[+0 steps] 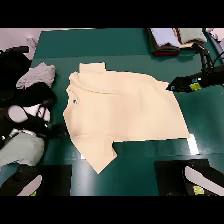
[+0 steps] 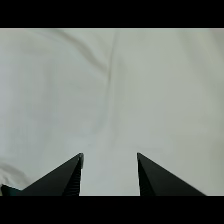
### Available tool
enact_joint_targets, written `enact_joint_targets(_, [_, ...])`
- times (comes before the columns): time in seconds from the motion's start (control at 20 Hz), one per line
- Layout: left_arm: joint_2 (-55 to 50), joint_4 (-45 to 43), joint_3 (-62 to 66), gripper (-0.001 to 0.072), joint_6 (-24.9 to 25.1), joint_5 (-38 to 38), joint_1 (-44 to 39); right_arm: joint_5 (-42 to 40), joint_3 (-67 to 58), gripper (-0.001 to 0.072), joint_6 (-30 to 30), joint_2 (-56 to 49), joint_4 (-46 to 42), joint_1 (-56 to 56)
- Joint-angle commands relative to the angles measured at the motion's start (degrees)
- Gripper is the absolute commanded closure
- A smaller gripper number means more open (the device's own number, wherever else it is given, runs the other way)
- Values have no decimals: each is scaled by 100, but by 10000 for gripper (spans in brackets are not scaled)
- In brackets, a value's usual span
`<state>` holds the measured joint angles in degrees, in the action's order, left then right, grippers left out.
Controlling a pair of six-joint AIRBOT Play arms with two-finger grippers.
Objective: Fold the shirts.
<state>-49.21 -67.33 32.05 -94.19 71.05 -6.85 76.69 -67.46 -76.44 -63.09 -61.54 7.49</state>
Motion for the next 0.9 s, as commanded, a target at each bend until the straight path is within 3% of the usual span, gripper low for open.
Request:
enact_joint_targets(0.0, [232,435,-918,159,-195,-872,-400,-22,87,324,-2,105,208,-7])
enact_joint_targets(0.3, [195,1045,-1038,161,-184,-2549,-1283,7,87,324,-4,107,205,-68])
enact_joint_targets(0.35, [197,1049,-1038,204,-192,-2660,-1362,76,87,323,-4,116,188,-59])
enact_joint_targets(0.4, [197,1021,-1019,478,-188,-2658,-1349,144,116,324,-4,160,179,11])
enact_joint_targets(0.45, [201,986,-964,675,-179,-2590,-1300,173,195,324,-2,251,170,136])
enact_joint_targets(0.55, [201,717,-697,683,-177,-2197,-1165,299,570,324,-2,542,107,616])
enact_joint_targets(0.65, [203,319,-367,683,-166,-1790,-1143,562,1250,324,-4,896,-533,1362])
enact_joint_targets(0.7, [203,278,-249,683,-81,-1707,-1145,647,1659,294,-4,1047,-1043,1812])
enact_joint_targets(0.75, [201,282,-155,683,-20,-1707,-1145,726,2022,126,-4,1137,-1386,2273])
enact_joint_targets(0.85, [201,317,-66,683,-26,-1801,-1145,739,2625,98,-44,1178,-1486,3191])
